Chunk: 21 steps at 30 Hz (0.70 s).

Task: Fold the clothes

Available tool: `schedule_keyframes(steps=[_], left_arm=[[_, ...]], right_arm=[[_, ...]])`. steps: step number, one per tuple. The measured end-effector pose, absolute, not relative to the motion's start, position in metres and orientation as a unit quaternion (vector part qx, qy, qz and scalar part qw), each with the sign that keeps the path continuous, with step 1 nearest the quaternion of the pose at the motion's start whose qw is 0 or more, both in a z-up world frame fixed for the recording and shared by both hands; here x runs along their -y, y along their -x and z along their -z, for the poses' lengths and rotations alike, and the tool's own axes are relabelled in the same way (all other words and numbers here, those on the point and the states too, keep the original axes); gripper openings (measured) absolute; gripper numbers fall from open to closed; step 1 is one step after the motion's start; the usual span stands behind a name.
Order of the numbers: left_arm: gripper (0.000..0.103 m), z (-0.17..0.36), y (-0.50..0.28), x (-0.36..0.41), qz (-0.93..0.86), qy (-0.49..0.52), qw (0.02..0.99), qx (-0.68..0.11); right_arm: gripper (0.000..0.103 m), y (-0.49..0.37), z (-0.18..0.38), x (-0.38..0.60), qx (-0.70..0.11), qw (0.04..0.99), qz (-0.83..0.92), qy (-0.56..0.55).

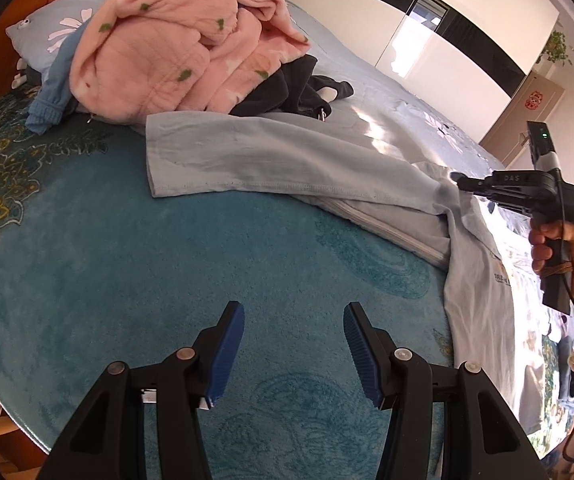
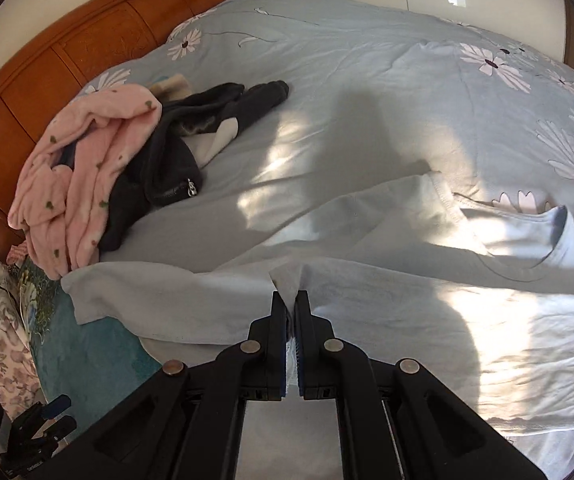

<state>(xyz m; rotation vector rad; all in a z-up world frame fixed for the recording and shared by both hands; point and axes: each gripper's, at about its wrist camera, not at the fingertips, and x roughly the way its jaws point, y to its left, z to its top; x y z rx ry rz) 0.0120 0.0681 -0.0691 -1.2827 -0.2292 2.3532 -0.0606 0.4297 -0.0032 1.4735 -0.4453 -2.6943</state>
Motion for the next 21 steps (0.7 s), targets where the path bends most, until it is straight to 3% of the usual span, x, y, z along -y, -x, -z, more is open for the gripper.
schedule_keyframes(steps=[5,9,13,17,21], left_arm=[[0.056,0.071,-0.010,-0.079,-0.847,0.473,0.231,0.082],[0.056,0.064,-0.012,-0.096,-0.843,0.470,0.252,0.074],[0.056,0.062,-0.021,-0.122,-0.832,0.473,0.283,0.064],[0.056,0.062,-0.041,-0.152,-0.816,0.475,0.328,0.033],[0.056,0.067,-0.061,-0.175,-0.803,0.479,0.355,-0.003]], right_arm=[[0.009,0.060,0.010,-0.423,0.130,0.024,0.871,-0.474],[0.034,0.045,-0.007,-0.423,0.142,0.062,0.879,-0.450],[0.035,0.006,-0.039,-0.439,0.117,0.053,0.897,-0.422],[0.036,-0.088,-0.052,-0.477,0.120,0.019,0.909,-0.398],[0.036,-0.207,-0.020,-0.524,0.136,-0.089,0.895,-0.416]])
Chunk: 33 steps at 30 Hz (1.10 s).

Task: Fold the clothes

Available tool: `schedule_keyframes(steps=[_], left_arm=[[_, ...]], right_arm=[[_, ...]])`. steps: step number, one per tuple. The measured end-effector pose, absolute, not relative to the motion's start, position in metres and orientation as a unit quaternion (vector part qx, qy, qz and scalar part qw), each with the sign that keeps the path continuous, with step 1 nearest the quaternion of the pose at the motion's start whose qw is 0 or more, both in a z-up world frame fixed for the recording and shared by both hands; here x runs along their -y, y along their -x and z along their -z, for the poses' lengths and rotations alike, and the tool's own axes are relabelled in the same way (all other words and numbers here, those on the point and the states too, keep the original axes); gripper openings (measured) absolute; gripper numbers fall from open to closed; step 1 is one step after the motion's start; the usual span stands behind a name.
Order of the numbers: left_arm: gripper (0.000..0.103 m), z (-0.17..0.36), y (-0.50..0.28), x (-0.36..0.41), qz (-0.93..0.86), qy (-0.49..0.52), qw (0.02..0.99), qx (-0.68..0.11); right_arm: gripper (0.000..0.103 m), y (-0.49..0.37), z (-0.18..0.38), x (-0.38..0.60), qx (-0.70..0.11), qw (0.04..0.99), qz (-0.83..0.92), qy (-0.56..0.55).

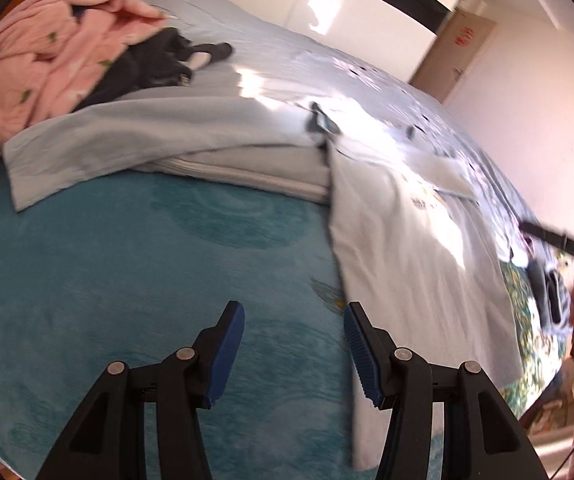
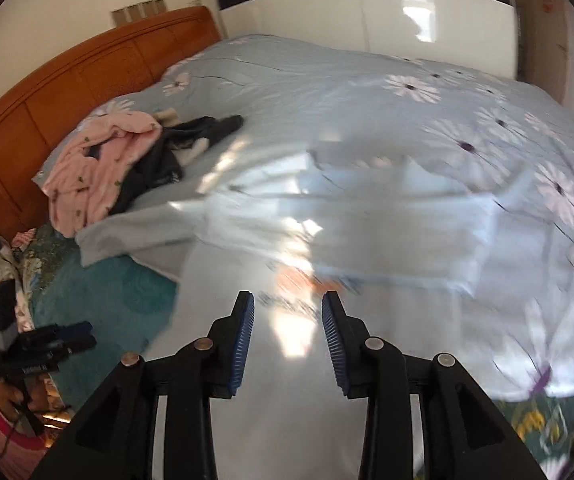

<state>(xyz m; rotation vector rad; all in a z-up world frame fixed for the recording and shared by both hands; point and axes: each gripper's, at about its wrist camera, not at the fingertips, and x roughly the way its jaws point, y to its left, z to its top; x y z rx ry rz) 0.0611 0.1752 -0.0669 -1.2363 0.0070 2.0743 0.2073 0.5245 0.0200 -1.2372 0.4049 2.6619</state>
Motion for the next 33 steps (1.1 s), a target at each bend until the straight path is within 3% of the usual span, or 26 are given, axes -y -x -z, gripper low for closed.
schedule_keyframes(steps=[3,8,13,15,20,22,23,24,31,33], left_arm=[[0.056,0.072,-0.077,-0.189,-0.797,0.481,0.364,-0.034],[0.056,0.055,-0.101,-0.197,-0.828,0.437,0.337,-0.098],[0.056,0.023,-0.107,-0.183,-0.854,0.399,0.323,-0.081],[0.061,0.020,-0.105,-0.180,-0.842,0.412,0.345,-0.047],[0.062,0.053,-0.107,-0.187,-0.794,0.492,0.355,-0.036],[0.062,0.068,-0.117,-0.187,-0.781,0.511,0.355,-0.046],[0.062,0.074,-0.123,-0.187,-0.773,0.521,0.359,-0.046],[0.062,0.079,-0.128,-0.188,-0.764,0.530,0.366,-0.044],[0.060,0.084,-0.145,-0.188,-0.745,0.546,0.382,-0.009],[0.051,0.086,-0.144,-0.187,-0.743,0.550,0.382,0.005]], right_arm=[[0.036,-0.285,0.018,-0.539,-0.183,0.151,-0.868,0.437],[0.036,-0.360,0.066,-0.521,-0.274,0.141,-0.839,0.448],[0.037,-0.372,0.075,-0.506,-0.293,0.140,-0.848,0.418],[0.037,-0.370,0.075,-0.504,-0.307,0.131,-0.849,0.409],[0.038,-0.363,0.080,-0.487,-0.300,0.128,-0.855,0.403],[0.031,-0.365,0.081,-0.487,-0.317,0.126,-0.854,0.393],[0.016,-0.367,0.082,-0.488,-0.325,0.125,-0.853,0.388],[0.010,-0.368,0.083,-0.487,-0.332,0.123,-0.852,0.385],[0.007,-0.397,0.065,-0.504,-0.330,0.169,-0.866,0.335],[0.007,-0.404,0.064,-0.512,-0.333,0.182,-0.863,0.333]])
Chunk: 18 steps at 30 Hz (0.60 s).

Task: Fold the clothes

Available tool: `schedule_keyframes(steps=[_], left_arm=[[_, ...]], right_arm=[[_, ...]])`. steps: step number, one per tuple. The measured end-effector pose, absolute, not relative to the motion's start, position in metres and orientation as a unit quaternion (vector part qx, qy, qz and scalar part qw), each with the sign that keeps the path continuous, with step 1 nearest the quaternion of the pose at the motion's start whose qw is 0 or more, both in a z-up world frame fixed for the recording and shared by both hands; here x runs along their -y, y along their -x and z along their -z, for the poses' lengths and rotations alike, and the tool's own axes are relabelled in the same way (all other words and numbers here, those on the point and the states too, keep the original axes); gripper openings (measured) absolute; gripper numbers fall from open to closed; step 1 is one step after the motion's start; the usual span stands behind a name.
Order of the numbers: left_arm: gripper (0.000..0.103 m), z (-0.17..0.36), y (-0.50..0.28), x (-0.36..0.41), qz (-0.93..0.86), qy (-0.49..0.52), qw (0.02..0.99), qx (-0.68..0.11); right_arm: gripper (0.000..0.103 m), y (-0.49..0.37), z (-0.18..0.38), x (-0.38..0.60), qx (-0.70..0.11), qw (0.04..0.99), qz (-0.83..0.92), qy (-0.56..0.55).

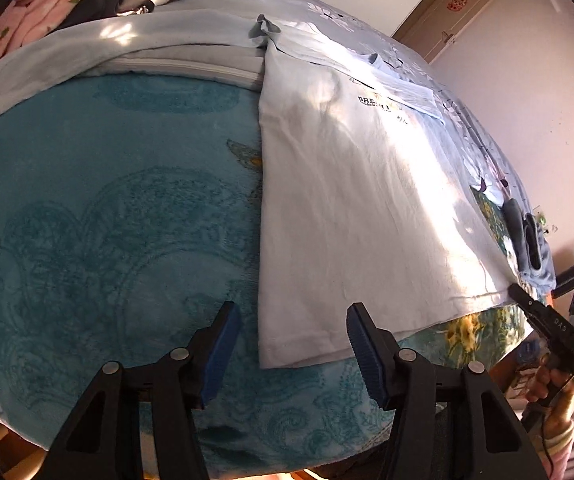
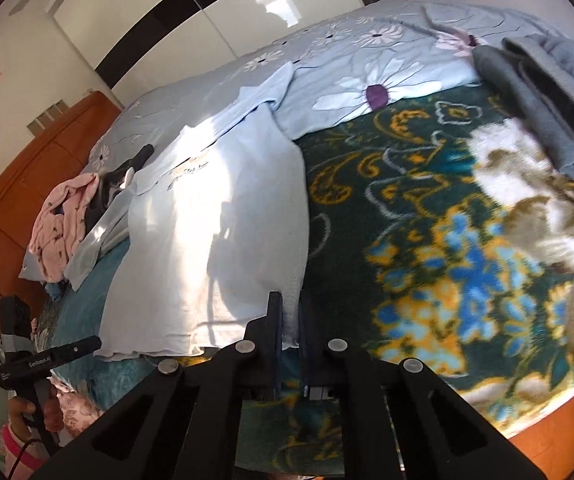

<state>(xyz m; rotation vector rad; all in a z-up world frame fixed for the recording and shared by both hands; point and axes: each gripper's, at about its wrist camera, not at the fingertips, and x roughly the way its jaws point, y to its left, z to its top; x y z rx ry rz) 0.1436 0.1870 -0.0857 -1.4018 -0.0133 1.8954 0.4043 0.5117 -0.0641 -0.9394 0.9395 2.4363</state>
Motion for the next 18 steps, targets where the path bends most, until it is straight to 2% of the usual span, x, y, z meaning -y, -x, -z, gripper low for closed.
schedule_keyframes(steps=[7,9,13,18], left_arm=[[0.031,0.090,-0.140,-0.178,-0.737,0.564,0.368,0.052],[0.003,0.093,-0.140,-0.175,-0.740,0.566,0.359,0.054],[0.003,0.092,-0.142,-0.167,-0.750,0.558,0.348,0.071],[0.003,0.080,-0.150,-0.155,-0.758,0.544,0.355,0.045]], right_arm=[[0.007,-0.407,0.080,-0.515,-0.356,0.170,-0.854,0.338],[0.007,-0.406,0.078,-0.512,-0.348,0.167,-0.858,0.339],[0.007,-0.408,0.075,-0.511,-0.343,0.168,-0.860,0.339],[0.007,-0.416,0.070,-0.507,-0.336,0.165,-0.861,0.345]])
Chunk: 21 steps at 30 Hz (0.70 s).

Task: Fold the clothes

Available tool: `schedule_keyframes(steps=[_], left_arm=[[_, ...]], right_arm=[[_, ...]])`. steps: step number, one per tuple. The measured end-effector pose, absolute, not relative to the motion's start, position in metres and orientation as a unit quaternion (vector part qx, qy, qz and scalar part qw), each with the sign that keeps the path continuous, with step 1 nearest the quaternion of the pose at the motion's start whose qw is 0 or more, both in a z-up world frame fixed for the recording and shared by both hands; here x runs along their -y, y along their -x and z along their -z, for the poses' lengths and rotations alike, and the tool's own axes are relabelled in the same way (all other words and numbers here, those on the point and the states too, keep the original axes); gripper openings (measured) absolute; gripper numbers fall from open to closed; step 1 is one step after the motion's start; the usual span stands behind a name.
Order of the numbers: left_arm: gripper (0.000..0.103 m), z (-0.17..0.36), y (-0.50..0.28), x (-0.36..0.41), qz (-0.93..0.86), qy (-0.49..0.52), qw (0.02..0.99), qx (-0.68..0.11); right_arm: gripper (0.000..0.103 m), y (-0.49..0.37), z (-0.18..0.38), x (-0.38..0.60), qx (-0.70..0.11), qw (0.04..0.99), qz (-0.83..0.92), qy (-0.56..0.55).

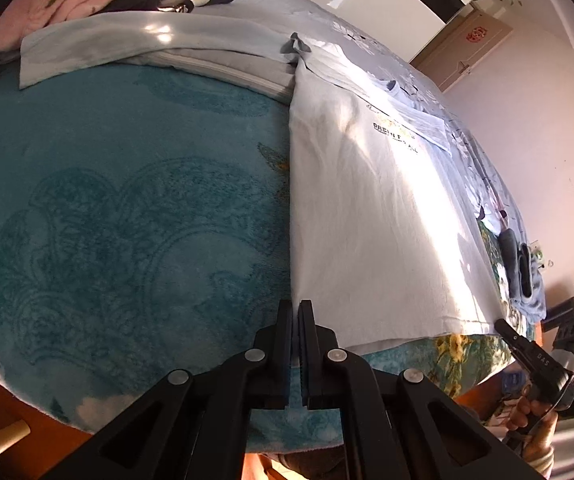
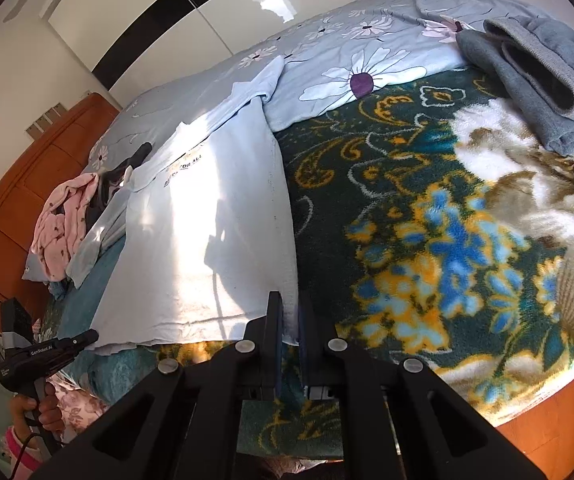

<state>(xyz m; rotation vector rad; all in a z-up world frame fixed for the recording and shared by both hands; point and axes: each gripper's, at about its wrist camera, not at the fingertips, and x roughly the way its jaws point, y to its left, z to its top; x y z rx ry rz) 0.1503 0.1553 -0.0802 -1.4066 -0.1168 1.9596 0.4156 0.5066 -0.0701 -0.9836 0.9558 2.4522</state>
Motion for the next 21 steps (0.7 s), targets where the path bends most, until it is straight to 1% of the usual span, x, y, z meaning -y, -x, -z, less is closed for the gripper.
schedule_keyframes(steps=[5,8,9,10,11,12,13,14,15,17,19,20,21], left_arm=[[0.003,0.093,-0.151,-0.155,-0.759,0.551,0.346,0.034],[0.003,0.089,-0.155,-0.158,-0.765,0.531,0.363,0.019],[0.006,0.087,-0.156,-0.158,-0.767,0.524,0.370,0.016],[0.006,0.086,-0.157,-0.157,-0.767,0.518,0.379,0.017],[0.009,0.084,-0.158,-0.156,-0.767,0.512,0.386,0.019],[0.023,0.082,-0.157,-0.153,-0.767,0.508,0.391,0.022],[0.033,0.079,-0.156,-0.148,-0.770,0.501,0.394,0.028],[0.051,0.075,-0.154,-0.143,-0.773,0.494,0.397,0.034],[0.057,0.072,-0.152,-0.138,-0.776,0.486,0.400,0.040],[0.060,0.066,-0.139,-0.121,-0.791,0.470,0.387,0.064],[0.062,0.059,-0.118,-0.101,-0.811,0.453,0.358,0.091],[0.063,0.057,-0.100,-0.090,-0.826,0.447,0.327,0.106],[0.064,0.055,-0.081,-0.077,-0.838,0.442,0.294,0.124]], right_arm=[[0.007,-0.413,0.082,-0.503,-0.336,0.172,-0.852,0.363],[0.007,-0.412,0.082,-0.501,-0.332,0.171,-0.852,0.366],[0.007,-0.411,0.080,-0.500,-0.327,0.171,-0.854,0.367],[0.007,-0.411,0.078,-0.498,-0.321,0.171,-0.856,0.368],[0.010,-0.411,0.076,-0.497,-0.315,0.172,-0.859,0.366],[0.010,-0.410,0.073,-0.496,-0.309,0.173,-0.862,0.363],[0.010,-0.410,0.070,-0.494,-0.301,0.174,-0.866,0.360],[0.019,-0.410,0.067,-0.492,-0.291,0.175,-0.870,0.357],[0.036,-0.410,0.064,-0.490,-0.282,0.179,-0.873,0.355],[0.051,-0.410,0.057,-0.488,-0.264,0.187,-0.879,0.351],[0.052,-0.411,0.048,-0.487,-0.248,0.194,-0.885,0.343],[0.055,-0.410,0.044,-0.488,-0.241,0.200,-0.888,0.338],[0.062,-0.408,0.039,-0.488,-0.234,0.206,-0.890,0.333]])
